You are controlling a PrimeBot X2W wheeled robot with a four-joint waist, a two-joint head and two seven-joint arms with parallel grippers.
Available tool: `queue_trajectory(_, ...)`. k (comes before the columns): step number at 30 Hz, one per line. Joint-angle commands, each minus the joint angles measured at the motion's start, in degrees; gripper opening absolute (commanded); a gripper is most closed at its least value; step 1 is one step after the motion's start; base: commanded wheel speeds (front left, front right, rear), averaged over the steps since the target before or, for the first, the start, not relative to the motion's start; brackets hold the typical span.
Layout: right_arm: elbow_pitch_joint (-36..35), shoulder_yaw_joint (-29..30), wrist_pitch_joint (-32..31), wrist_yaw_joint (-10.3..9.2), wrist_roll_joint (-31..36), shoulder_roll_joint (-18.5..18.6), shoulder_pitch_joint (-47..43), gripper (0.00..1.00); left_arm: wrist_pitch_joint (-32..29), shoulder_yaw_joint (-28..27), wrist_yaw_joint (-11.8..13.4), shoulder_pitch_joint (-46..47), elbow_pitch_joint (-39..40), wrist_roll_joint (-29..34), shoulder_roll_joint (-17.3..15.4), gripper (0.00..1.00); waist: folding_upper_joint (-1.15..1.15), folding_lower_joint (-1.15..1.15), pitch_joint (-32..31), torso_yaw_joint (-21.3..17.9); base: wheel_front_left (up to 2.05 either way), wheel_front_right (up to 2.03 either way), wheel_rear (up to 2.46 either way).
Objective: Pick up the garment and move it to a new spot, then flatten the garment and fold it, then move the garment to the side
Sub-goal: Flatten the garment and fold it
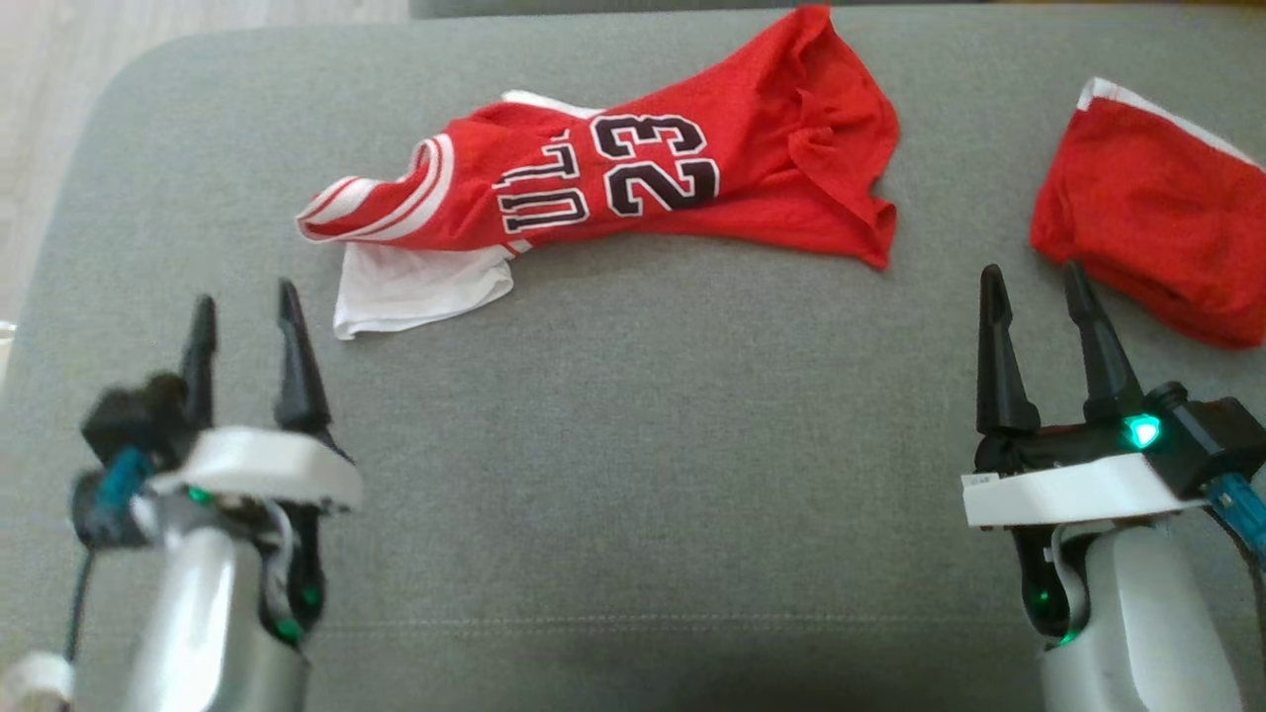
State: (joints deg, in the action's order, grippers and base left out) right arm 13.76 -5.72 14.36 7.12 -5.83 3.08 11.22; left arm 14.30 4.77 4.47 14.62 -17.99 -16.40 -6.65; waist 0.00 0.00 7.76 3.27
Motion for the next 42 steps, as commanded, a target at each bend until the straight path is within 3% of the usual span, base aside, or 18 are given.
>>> queue_trajectory(1, -2.11, -1.25, 0.63, 0.36, 0.2, -0.2, 0.4, 1.0, 0.69, -1.61, -0.47, 0.49, 3.2, -0.2, 0.09, 1.0, 0.0, 0.0, -0.52, 0.32, 0.0, 0.0, 0.0)
queue_trajectory(6, -2.03, -1.29, 0.44, 0.36, -0.19, -0.2, 0.01, 1.0, 0.69, -1.07, -0.78, -3.23, 3.43, -0.59, 2.61, 1.0, 0.0, 0.0, -0.56, 0.25, 0.0, 0.0, 0.0)
queue_trajectory(17, -3.36, -2.36, -0.3, 0.36, -1.03, -0.2, 1.19, 1.0, 0.7, -1.07, -0.43, 1.8, -6.99, 1.85, 2.95, 1.0, 0.0, 0.0, 2.1, -1.89, 0.0, 0.0, 0.0)
queue_trajectory(26, -3.8, -2.85, -0.16, 0.36, -1.37, -0.2, 2.35, 1.0, 0.34, -1.01, 0.12, 10.89, -20.31, 2.99, 0.44, 1.0, 0.0, 0.0, 4.43, -4.01, 0.0, 0.0, 0.0)
queue_trajectory(42, -2.99, -3.04, 0.41, 0.36, -2.13, -0.2, 3.86, 1.0, -1.01, -3.4, 0.07, 22.07, -36.7, -0.01, -2.26, 1.0, 0.0, 0.0, 7.28, -6.91, 0.0, 0.0, 0.0)
